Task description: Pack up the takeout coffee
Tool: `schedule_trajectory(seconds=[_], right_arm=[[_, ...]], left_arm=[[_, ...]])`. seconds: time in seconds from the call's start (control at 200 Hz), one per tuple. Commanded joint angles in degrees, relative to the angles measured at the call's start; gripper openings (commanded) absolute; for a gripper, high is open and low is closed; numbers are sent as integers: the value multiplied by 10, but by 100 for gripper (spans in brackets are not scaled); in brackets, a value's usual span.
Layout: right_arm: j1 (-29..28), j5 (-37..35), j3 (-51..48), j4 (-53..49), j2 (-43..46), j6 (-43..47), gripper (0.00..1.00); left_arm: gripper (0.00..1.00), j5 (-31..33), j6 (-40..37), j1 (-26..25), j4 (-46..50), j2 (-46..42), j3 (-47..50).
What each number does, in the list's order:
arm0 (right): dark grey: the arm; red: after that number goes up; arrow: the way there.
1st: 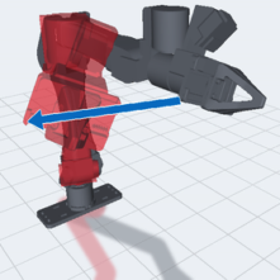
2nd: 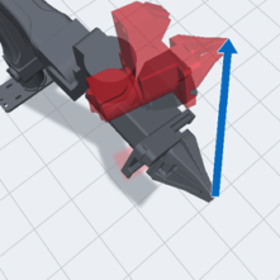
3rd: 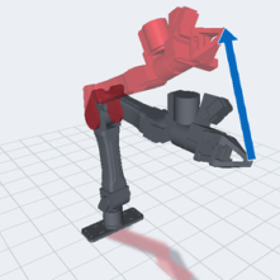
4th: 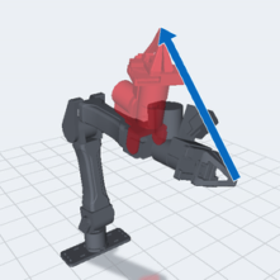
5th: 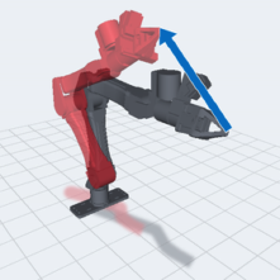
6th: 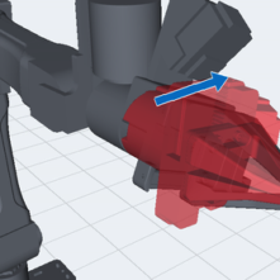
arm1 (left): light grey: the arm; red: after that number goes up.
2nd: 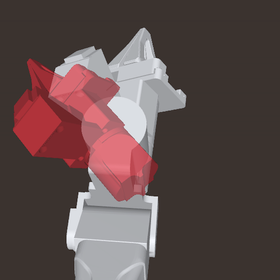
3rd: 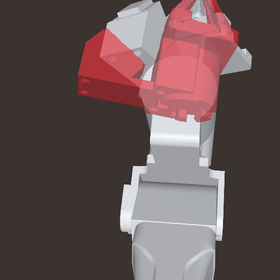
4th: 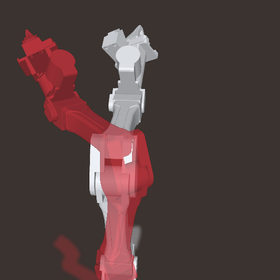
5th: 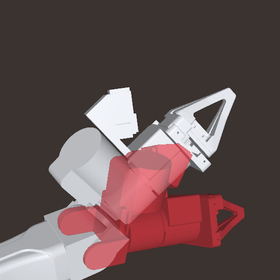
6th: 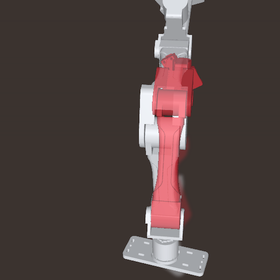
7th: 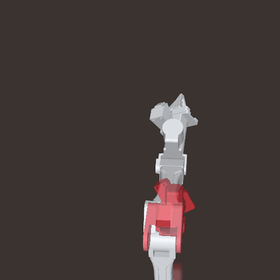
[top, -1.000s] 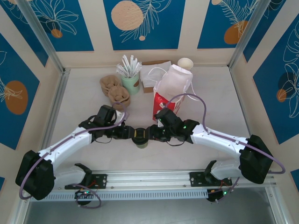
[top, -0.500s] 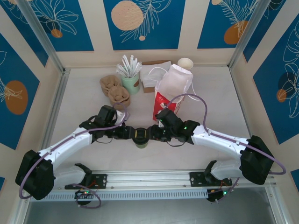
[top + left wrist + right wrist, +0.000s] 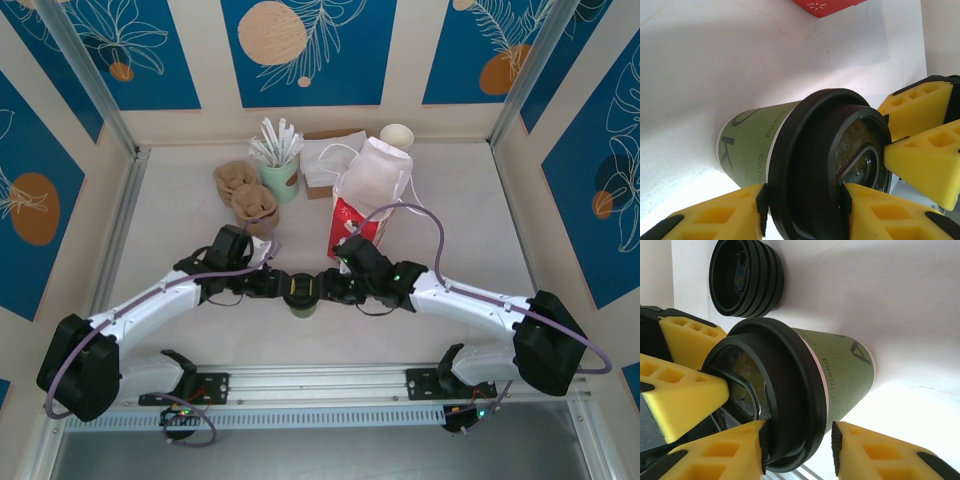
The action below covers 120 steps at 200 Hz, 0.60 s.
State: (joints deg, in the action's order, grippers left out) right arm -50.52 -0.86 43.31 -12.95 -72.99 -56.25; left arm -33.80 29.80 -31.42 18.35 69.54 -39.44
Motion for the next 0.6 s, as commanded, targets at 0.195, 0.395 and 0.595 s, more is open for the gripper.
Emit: schedule_trajectory(seconds=[0.195,0.395,0.595], right_arm=[[19,-22,-77,-48,-16,-41,39],[25,-18,-77,-49,-15,-46,38],[28,-3,-50,-71,19,-32,41]], left_arm=[[42,31,-23,-4,41,9,9],[42,30,-15,-4,20,12,29],[43,33,-22,-4,46,-14,0]])
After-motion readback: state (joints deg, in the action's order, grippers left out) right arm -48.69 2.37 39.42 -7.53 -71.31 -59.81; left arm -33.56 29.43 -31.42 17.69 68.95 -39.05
